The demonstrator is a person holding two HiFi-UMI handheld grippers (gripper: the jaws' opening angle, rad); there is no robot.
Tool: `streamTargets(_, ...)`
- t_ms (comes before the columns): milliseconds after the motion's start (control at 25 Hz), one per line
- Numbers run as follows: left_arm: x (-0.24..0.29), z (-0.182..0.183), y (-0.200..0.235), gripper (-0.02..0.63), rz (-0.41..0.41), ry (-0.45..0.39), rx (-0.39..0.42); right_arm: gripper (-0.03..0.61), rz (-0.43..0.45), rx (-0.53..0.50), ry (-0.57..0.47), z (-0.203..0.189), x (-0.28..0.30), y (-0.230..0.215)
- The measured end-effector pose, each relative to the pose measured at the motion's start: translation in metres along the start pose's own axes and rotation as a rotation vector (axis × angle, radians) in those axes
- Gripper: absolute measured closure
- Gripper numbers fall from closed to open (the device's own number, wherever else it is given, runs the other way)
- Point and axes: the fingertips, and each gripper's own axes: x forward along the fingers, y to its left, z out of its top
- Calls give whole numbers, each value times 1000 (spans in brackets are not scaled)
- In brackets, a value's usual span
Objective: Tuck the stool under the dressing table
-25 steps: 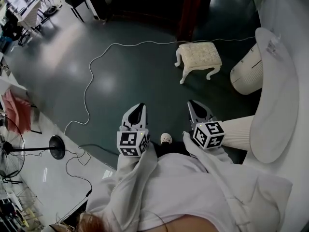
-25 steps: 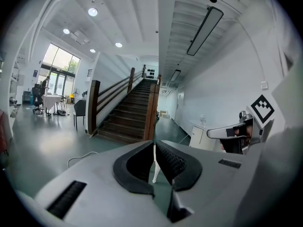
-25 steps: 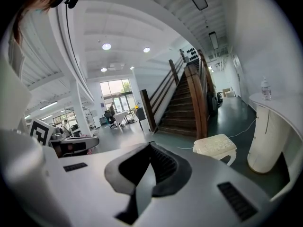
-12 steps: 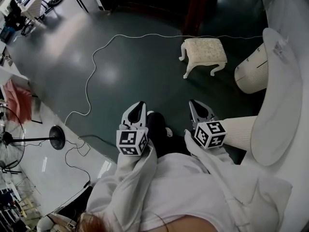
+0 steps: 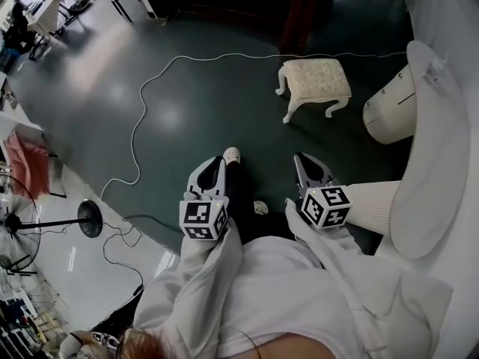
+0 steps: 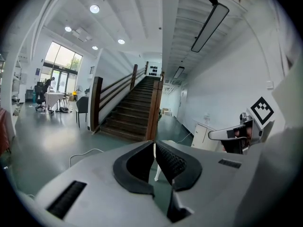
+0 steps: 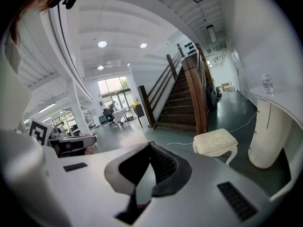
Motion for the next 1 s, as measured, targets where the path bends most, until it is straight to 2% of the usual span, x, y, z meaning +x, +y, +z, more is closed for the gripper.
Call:
streamTargets(240,36,13,25,591,6,2,-9,528,6,9,8,19,40,-10)
streamTargets(600,100,54,69,591,-4,21,-14,528,18,19,56,62,110,-17)
streamTargets(1000,172,91,121,591,-63,61,35,528,-52,111,45,104,187,-39)
